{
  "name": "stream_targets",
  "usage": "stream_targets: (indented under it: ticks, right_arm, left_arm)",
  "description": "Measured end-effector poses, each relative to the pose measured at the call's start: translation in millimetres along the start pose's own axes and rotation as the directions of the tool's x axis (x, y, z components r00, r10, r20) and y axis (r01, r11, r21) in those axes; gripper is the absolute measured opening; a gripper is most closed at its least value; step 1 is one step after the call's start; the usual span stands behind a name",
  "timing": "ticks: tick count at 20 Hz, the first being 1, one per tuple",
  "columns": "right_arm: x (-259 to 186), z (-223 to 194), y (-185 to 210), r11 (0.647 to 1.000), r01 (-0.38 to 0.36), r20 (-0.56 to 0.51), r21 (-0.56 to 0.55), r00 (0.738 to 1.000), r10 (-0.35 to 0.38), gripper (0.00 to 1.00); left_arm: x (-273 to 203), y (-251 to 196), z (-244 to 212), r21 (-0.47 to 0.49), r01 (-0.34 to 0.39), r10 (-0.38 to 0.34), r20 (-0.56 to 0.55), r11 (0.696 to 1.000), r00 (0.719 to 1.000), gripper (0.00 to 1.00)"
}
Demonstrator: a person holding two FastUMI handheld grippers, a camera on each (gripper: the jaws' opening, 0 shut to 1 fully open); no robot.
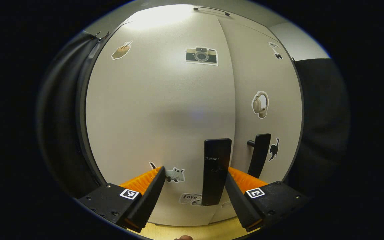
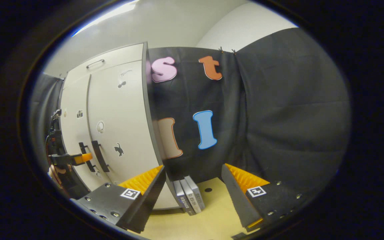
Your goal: Grab one shoe with the right hand and put it into the shoe cabinet, grab the other shoe with the left hand and put it into the shoe cabinet; then close the right door with the right hand and the left door with the left hand.
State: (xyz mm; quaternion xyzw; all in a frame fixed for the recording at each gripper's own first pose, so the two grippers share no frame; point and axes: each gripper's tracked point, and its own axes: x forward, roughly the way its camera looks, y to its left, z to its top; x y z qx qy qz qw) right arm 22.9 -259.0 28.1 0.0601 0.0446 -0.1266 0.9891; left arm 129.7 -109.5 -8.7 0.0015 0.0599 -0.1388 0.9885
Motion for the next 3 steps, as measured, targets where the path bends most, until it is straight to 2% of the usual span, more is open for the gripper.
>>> stream_targets:
  ticks: [1,3]
  right_arm:
    - [-1.0,-0.6,-0.5,1.000,0.000,0.001,0.001,1.000,0.000,0.97]
    - [-3.2,-2.6,-1.1,1.000,0.003,-0.001,0.001,1.000,-0.003,1.00]
  left_arm:
    - [-0.1,-0.5,-0.5,-0.001,0.001,-0.001,0.000,1.000,1.000,1.00]
    - [-0.4,-1.4,-0.6,0.000,0.004,-0.004,0.001,1.000,1.000,1.00]
